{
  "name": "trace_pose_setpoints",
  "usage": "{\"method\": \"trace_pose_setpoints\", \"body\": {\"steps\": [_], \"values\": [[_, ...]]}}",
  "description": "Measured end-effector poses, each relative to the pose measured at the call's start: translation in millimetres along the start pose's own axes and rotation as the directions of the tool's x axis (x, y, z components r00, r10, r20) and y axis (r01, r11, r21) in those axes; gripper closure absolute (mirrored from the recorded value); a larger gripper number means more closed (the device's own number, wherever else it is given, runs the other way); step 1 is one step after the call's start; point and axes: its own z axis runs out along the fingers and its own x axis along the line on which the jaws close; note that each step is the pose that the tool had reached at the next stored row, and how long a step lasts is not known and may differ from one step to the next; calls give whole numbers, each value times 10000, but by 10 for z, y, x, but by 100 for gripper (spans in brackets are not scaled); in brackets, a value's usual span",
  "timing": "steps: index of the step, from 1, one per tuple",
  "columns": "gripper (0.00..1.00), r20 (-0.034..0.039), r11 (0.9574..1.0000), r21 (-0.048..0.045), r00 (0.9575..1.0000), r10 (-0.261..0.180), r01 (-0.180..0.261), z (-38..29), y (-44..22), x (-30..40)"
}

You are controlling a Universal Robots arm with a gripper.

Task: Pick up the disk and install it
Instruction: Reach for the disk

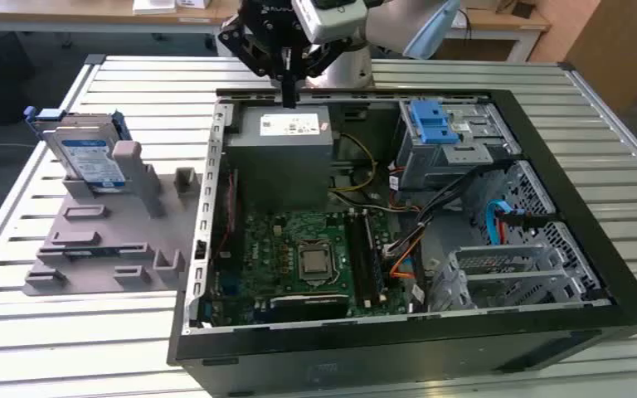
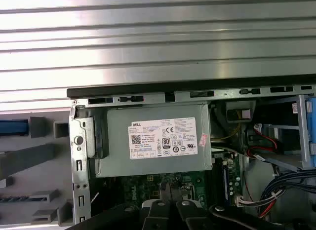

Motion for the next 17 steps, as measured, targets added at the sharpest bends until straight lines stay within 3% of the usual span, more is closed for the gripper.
{"method": "trace_pose_setpoints", "body": {"steps": [17], "values": [[89,0,10000,0,10000,1,-1,-2,-5,65]]}}
